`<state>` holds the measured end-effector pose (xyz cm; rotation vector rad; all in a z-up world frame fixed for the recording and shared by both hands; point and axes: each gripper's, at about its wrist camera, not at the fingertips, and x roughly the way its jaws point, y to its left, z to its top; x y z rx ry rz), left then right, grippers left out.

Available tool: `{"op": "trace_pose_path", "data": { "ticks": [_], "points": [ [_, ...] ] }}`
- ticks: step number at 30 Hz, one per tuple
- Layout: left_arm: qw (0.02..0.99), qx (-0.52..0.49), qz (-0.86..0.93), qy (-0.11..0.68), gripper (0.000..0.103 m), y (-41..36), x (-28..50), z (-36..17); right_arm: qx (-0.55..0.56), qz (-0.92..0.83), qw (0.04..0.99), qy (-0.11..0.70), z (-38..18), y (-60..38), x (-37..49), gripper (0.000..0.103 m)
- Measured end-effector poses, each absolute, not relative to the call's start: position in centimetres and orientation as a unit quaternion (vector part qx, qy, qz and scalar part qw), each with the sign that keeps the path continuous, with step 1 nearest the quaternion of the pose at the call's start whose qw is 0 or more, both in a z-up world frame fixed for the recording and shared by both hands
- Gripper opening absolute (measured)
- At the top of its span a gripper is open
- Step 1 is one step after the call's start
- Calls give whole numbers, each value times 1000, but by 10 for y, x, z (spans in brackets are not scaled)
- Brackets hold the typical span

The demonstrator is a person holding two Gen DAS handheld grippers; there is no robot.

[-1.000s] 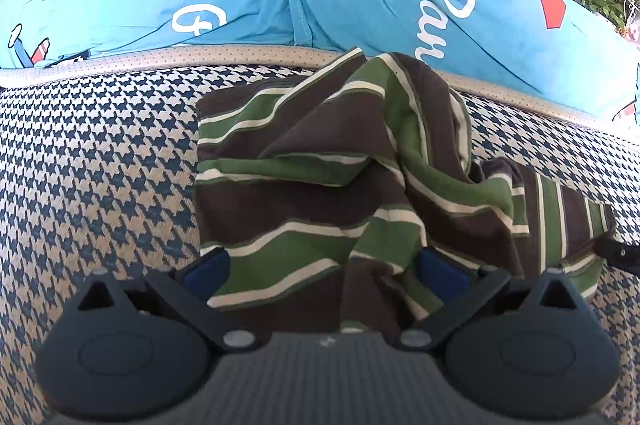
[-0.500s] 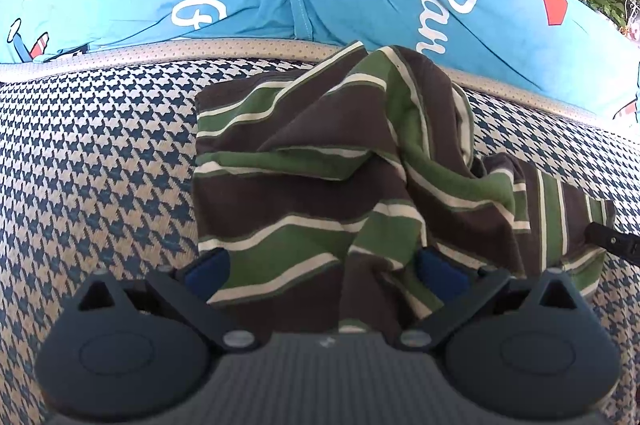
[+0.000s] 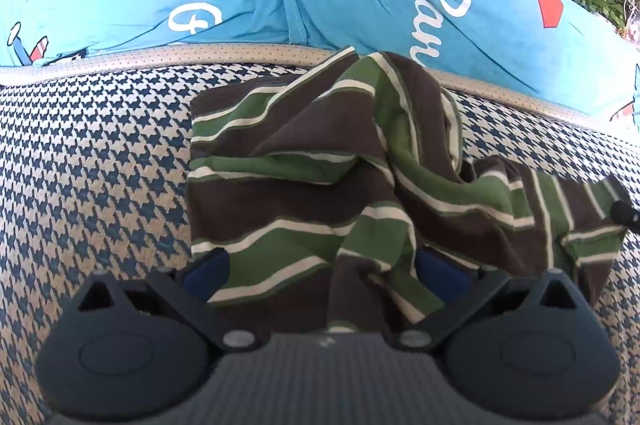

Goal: Fold clothes

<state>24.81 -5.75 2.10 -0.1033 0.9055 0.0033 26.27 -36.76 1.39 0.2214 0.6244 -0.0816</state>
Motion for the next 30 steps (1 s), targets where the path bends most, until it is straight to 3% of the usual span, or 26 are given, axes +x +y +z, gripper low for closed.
{"op": "trace_pose_path", "data": {
  "ticks": [19, 30],
  "points": [
    [899, -36, -26, 436, 103, -75, 241, 20, 76, -268, 940, 195, 67, -436, 248, 5],
    [898, -37, -22, 438, 103, -71, 241, 17, 125, -130, 948, 264, 52, -417, 261, 6]
  ]
}}
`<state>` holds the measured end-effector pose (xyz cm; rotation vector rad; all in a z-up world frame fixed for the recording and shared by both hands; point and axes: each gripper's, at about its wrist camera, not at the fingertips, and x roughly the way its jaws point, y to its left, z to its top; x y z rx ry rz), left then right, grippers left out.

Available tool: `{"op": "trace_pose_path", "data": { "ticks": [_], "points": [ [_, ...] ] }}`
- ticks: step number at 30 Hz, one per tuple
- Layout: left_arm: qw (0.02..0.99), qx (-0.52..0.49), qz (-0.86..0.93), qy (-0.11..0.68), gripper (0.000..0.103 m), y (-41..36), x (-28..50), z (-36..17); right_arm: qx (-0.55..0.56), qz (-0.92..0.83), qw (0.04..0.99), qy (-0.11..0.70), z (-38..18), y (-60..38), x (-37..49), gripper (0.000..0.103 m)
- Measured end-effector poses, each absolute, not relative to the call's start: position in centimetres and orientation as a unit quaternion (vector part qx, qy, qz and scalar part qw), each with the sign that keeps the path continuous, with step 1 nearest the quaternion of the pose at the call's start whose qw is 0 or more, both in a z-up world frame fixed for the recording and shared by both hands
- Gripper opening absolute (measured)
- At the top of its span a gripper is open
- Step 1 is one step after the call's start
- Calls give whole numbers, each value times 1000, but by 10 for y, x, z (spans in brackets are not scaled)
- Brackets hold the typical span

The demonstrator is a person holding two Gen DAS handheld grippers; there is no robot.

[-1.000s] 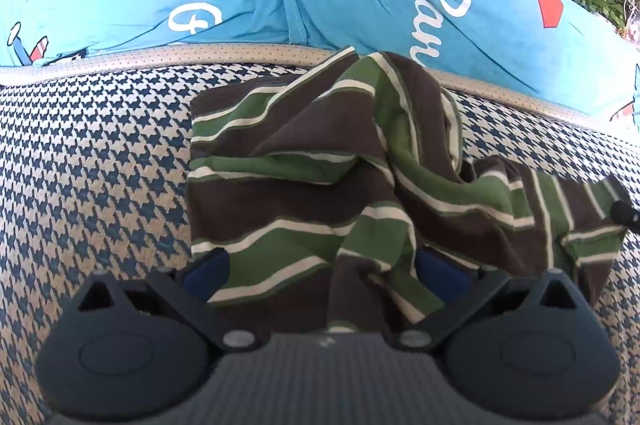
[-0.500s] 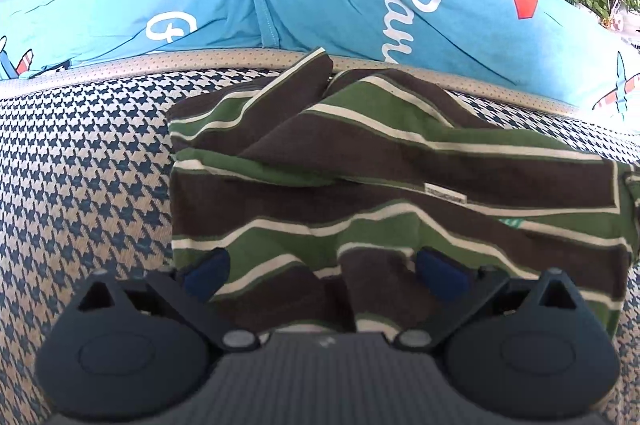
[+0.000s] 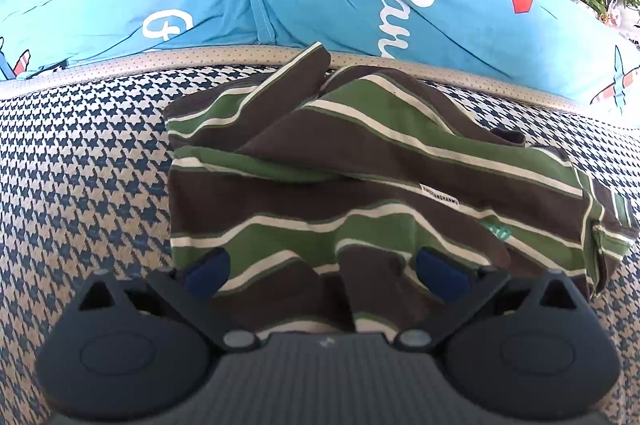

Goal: Fold clothes

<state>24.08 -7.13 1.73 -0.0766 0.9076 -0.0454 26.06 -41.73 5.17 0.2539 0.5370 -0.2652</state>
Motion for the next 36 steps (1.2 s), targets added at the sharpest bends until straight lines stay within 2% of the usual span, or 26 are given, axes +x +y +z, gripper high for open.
{"op": "trace_pose_path", "data": {
  "ticks": [4, 9, 18, 36],
  "points": [
    [894, -39, -20, 446, 103, -67, 242, 13, 122, -50, 950, 282, 46, -397, 267, 14],
    [884, -46, -18, 465, 103, -64, 242, 3, 119, 13, 950, 287, 41, -377, 275, 33],
    [883, -16, -26, 468, 103, -67, 231, -5, 115, 74, 946, 293, 35, -348, 296, 48],
    [886, 5, -36, 463, 103, -72, 225, -6, 54, 86, 941, 324, 1, -312, 335, 48]
  ]
}}
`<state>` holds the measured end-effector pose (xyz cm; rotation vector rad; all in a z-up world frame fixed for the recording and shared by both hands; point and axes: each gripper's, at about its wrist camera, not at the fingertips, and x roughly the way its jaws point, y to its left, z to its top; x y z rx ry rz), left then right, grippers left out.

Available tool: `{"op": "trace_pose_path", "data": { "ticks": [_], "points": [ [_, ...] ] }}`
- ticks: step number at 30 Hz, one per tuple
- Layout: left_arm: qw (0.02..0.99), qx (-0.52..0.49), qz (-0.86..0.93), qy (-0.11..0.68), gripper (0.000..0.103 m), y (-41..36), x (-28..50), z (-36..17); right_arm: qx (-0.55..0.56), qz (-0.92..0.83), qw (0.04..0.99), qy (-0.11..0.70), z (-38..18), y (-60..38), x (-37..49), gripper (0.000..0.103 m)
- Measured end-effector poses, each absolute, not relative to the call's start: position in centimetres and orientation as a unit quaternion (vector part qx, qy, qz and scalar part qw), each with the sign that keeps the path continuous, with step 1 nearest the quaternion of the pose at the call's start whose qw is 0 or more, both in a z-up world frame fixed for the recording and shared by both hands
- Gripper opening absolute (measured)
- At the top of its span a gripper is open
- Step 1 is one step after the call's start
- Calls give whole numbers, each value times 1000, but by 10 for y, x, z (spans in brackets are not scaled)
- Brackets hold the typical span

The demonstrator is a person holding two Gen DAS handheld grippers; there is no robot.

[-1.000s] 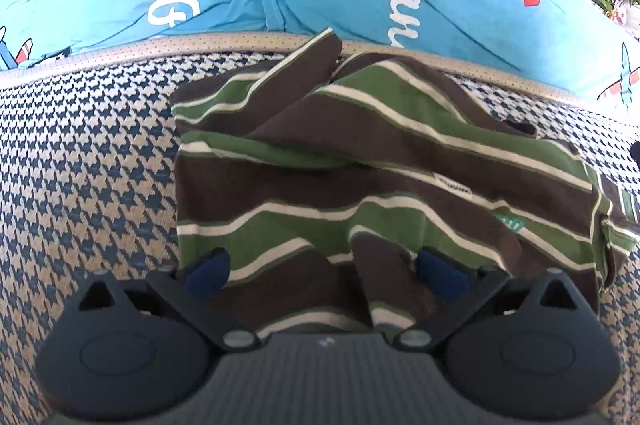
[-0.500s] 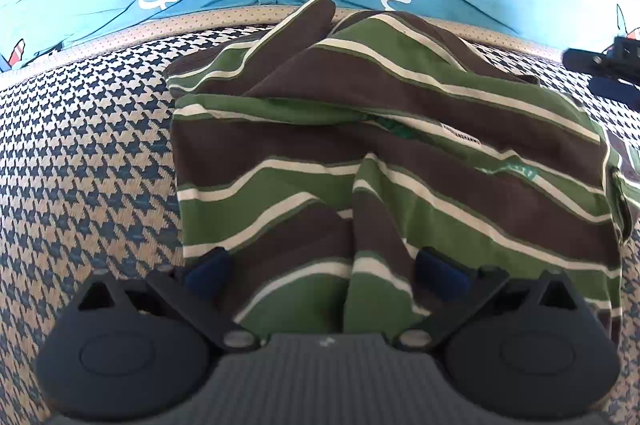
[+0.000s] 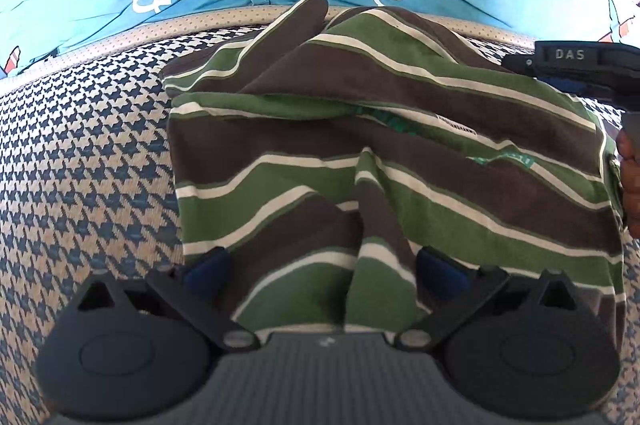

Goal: Fold clothes

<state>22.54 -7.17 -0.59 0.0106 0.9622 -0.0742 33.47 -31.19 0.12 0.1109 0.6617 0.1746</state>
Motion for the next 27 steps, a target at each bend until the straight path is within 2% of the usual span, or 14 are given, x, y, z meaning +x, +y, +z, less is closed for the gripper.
{"op": "trace_pose_path", "data": {
  "ticks": [1, 3, 9, 13, 27],
  "points": [
    [886, 8, -36, 462, 103, -73, 225, -6, 48, 84, 940, 326, -1, -310, 336, 47],
    [887, 12, -36, 460, 103, -73, 224, -6, 37, 90, 940, 327, -5, -308, 337, 33],
    [887, 11, -34, 461, 103, -73, 226, -6, 28, 75, 947, 310, -1, -307, 335, 7],
    [888, 5, -34, 459, 103, -70, 227, -5, 22, 64, 952, 299, 2, -306, 334, 5],
    [898, -36, -24, 438, 103, -59, 236, 4, 71, -37, 982, 169, 55, -318, 336, 5]
  ]
}}
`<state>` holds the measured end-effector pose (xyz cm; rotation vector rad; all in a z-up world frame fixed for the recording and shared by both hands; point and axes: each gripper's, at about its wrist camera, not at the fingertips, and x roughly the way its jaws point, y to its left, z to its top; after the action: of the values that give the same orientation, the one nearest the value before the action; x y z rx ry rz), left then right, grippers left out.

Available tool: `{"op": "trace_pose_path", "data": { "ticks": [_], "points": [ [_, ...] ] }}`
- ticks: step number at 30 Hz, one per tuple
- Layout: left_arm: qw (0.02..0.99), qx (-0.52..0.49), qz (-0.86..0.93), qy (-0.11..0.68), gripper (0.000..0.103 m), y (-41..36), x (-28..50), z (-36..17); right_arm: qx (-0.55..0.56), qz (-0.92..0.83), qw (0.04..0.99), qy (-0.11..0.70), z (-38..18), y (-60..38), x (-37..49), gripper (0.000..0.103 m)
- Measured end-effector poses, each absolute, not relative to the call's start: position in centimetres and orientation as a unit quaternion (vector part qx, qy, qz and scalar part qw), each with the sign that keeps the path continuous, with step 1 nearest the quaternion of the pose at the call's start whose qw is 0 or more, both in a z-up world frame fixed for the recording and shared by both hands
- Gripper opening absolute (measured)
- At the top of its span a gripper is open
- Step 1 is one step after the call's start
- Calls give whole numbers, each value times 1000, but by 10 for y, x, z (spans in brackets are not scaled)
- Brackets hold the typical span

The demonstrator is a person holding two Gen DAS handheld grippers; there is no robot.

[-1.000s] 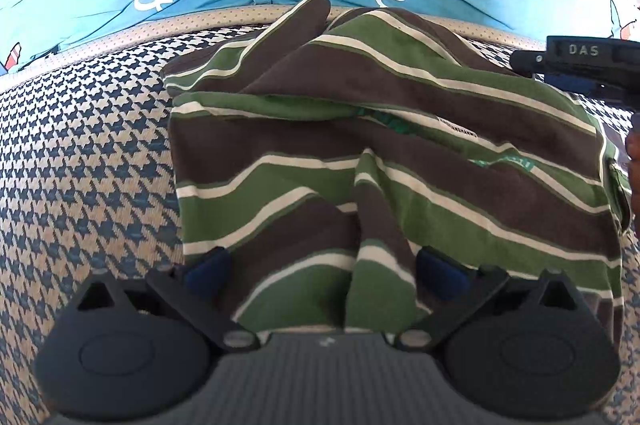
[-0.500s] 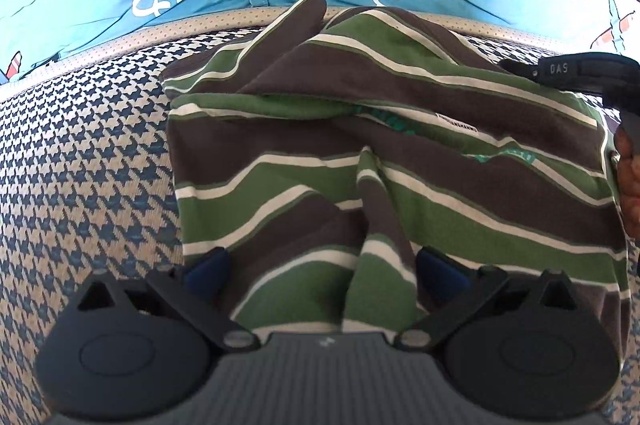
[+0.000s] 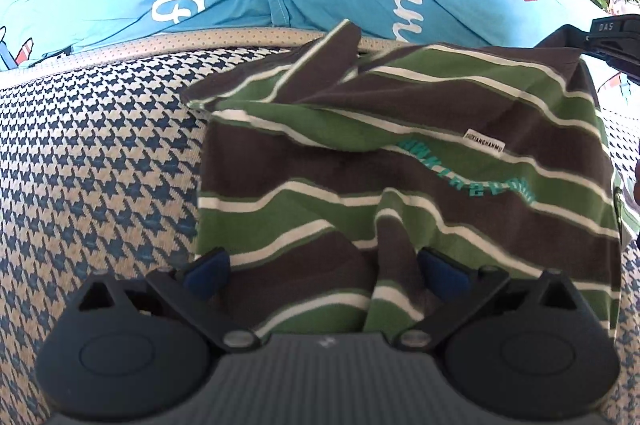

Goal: Fold clothes

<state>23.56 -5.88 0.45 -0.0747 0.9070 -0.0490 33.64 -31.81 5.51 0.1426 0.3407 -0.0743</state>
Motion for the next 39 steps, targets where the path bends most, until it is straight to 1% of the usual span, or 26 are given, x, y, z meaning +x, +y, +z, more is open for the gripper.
{"op": "trace_pose_path", "data": {
  "ticks": [3, 8, 10, 12, 17, 21, 22, 24, 25, 32, 37, 38, 39],
  "points": [
    [897, -40, -26, 439, 103, -58, 237, 5, 79, -36, 983, 164, 57, -321, 336, 5],
    [892, -54, -25, 448, 103, -53, 239, 3, 61, -64, 970, 225, 41, -326, 344, 5],
    [890, -59, -25, 452, 103, -52, 240, 2, 72, -72, 966, 239, 35, -332, 345, 7],
    [891, -60, -24, 449, 103, -50, 239, 3, 86, -77, 963, 244, 34, -338, 344, 13],
    [892, -66, -22, 446, 103, -46, 240, 2, 90, -71, 967, 226, 42, -335, 335, 17],
    [893, -72, -16, 445, 103, -41, 242, 2, 76, -83, 972, 209, 48, -328, 332, 32],
    [892, -75, -14, 445, 103, -40, 243, 2, 69, -91, 971, 208, 49, -327, 332, 33],
    [892, -79, -10, 445, 103, -36, 245, 2, 60, -106, 970, 211, 50, -327, 332, 38],
    [892, -82, -8, 445, 103, -35, 246, 2, 66, -105, 969, 212, 50, -329, 332, 39],
    [889, -89, -6, 450, 103, -30, 247, -2, 122, 28, 960, 249, 38, -317, 339, 39],
    [895, -87, -3, 438, 103, -28, 244, 3, 132, 113, 943, 285, 19, -292, 345, 39],
    [897, -85, -1, 434, 103, -28, 244, 4, 132, 124, 939, 292, 15, -288, 346, 41],
    [899, -83, 0, 430, 103, -27, 243, 6, 128, 129, 938, 297, 12, -284, 347, 46]
  ]
}}
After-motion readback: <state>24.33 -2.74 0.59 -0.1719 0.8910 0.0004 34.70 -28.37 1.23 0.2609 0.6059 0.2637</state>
